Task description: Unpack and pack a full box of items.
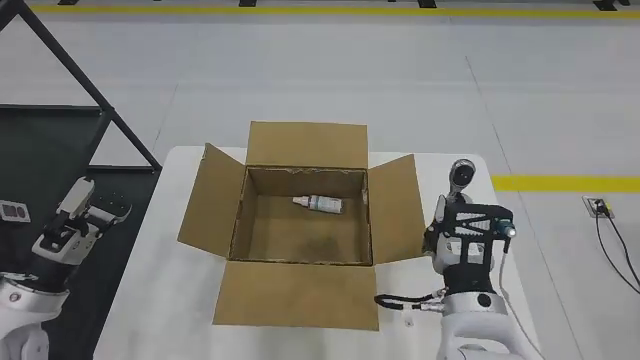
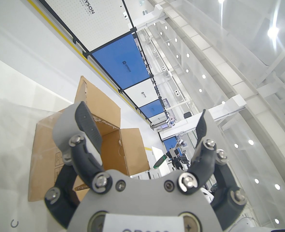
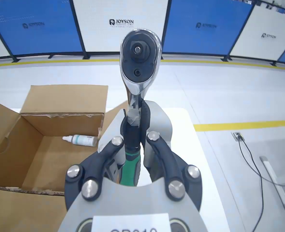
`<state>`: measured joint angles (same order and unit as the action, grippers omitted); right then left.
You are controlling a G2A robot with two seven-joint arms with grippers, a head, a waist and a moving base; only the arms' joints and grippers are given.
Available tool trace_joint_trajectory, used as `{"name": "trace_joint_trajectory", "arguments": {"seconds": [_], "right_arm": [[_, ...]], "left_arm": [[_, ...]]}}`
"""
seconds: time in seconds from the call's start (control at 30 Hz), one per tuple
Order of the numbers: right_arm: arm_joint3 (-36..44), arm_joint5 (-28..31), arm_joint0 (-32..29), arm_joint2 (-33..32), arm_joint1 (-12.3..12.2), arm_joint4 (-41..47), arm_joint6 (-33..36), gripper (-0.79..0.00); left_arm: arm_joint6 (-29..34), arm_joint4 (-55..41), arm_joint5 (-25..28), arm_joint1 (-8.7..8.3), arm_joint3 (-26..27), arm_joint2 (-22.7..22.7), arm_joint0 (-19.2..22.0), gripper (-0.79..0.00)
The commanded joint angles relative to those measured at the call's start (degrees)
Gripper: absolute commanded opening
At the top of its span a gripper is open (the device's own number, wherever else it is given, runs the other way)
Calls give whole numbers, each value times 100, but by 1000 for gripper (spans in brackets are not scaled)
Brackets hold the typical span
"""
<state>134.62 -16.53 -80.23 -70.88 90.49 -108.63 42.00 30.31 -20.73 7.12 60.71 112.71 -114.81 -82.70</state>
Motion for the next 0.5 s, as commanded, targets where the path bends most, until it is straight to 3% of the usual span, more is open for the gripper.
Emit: {"name": "trace_joint_trajectory", "arguments": {"seconds": [0.0,0.2,0.33,0.47], "right_arm": [[3,56,-48,-334,-6,69,393,-785],[3,95,-254,-1132,-19,629,772,-785],[-115,846,-219,-1739,-69,1313,1212,-785],[-945,1698,352,-2272,-140,2023,1659,-785]], "left_arm": [[-5,25,-23,-3,5,44,31,0],[-2,160,-78,-15,35,169,111,0],[-29,230,-115,-20,69,226,131,0],[-69,277,-134,-21,91,257,121,0]]}}
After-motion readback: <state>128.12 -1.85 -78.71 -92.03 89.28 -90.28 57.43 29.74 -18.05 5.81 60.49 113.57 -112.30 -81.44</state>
